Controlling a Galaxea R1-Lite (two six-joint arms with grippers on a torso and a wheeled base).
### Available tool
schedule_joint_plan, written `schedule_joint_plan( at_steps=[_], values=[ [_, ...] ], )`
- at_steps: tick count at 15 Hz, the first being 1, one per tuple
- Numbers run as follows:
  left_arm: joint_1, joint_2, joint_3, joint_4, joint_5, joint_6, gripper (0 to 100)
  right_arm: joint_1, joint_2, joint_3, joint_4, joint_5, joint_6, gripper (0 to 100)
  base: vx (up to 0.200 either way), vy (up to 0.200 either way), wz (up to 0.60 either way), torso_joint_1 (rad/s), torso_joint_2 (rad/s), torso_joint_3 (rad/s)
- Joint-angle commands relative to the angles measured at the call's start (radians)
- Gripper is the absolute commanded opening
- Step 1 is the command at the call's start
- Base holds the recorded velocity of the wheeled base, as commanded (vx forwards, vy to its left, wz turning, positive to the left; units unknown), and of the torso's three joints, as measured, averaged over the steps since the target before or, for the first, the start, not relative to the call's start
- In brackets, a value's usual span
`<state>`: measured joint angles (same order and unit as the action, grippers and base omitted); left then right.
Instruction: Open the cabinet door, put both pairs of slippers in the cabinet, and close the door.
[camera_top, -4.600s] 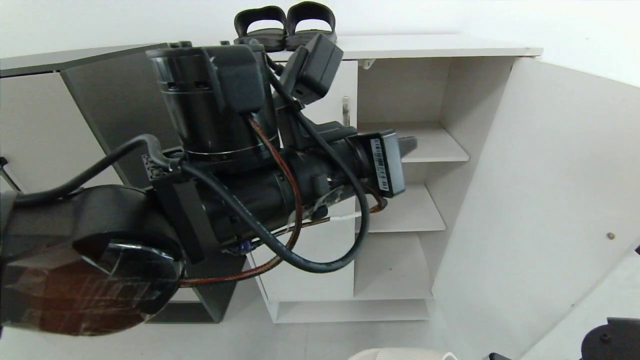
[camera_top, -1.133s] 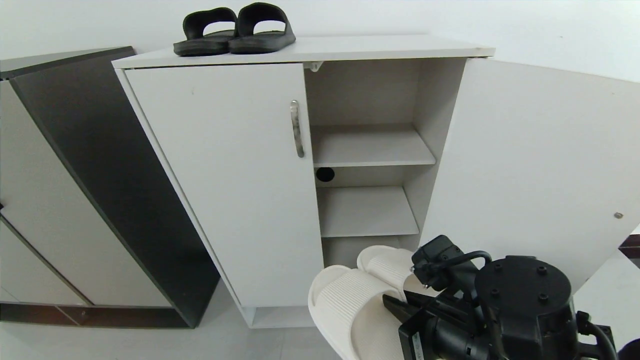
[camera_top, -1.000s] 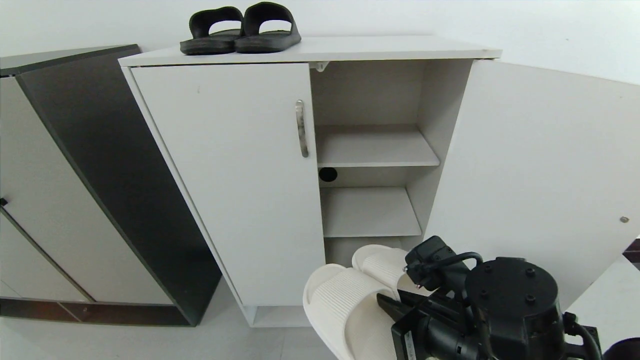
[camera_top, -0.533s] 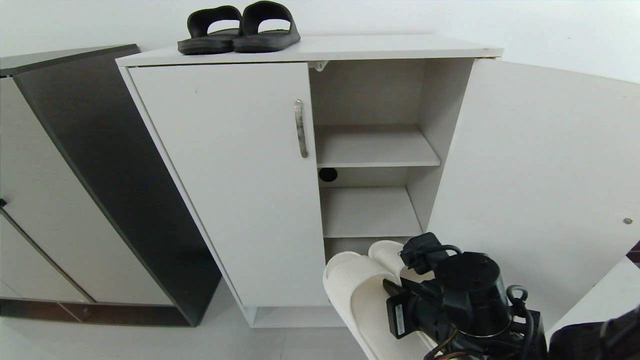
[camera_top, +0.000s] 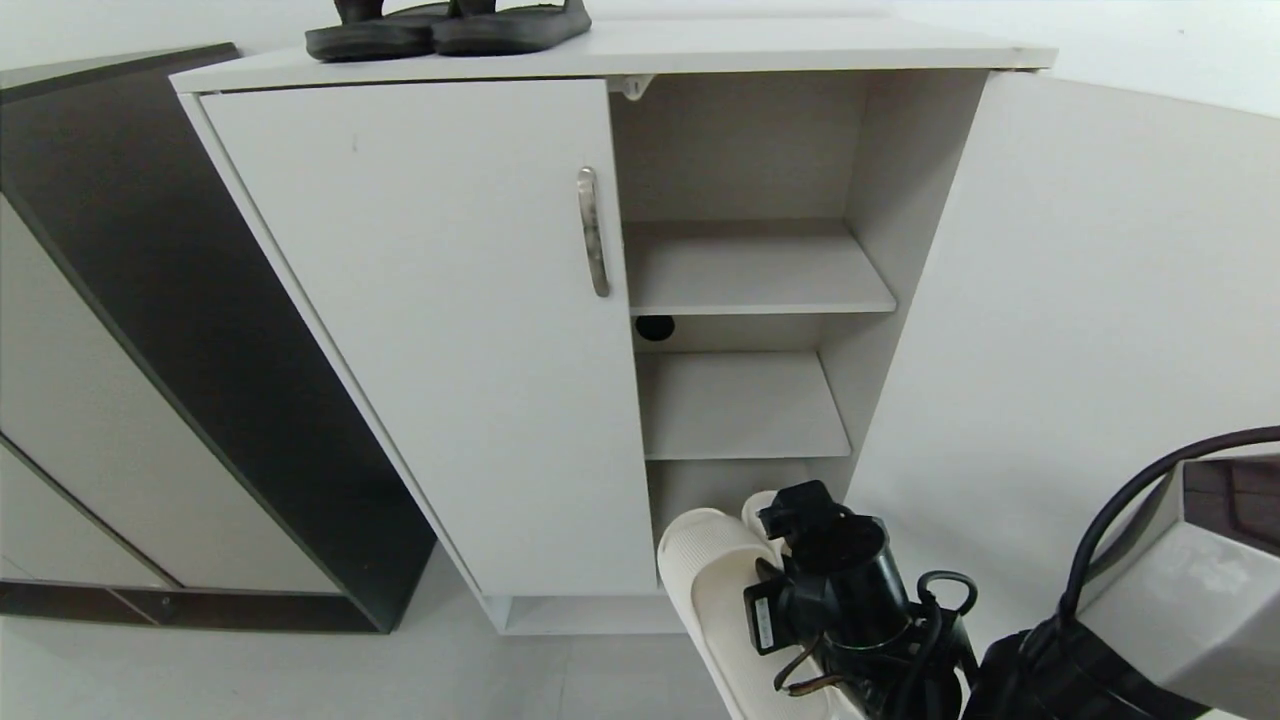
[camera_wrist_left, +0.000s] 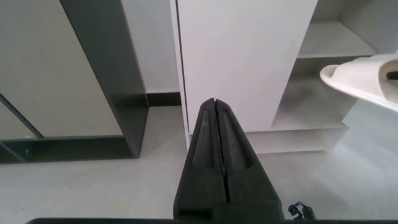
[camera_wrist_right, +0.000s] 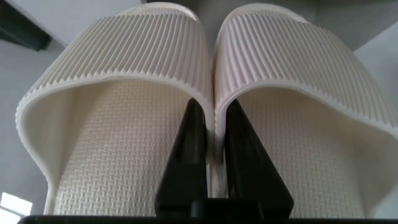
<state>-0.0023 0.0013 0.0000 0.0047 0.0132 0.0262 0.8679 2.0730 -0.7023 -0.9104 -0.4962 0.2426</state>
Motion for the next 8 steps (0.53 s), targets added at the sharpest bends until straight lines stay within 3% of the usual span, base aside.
schedule_joint_plan(
  at_steps=[1,4,8],
  values=[
    [-0.001,0.002,0.000,0.000,0.001,0.000,0,-0.001,0.038,-0.045,-0.007,-0.045,0.001,0,0.000,0.000,0.00,0.002,0.00,-0.183],
    [0.001,0.002,0.000,0.000,0.001,0.001,0,0.005,0.053,-0.088,-0.107,-0.185,-0.031,0,0.000,0.000,0.00,0.009,0.01,-0.199],
    [0.001,0.000,0.000,-0.002,0.004,0.001,0,0.011,0.061,-0.071,-0.335,-0.245,-0.160,0,0.000,0.000,0.00,0.002,0.00,-0.189]
  ],
)
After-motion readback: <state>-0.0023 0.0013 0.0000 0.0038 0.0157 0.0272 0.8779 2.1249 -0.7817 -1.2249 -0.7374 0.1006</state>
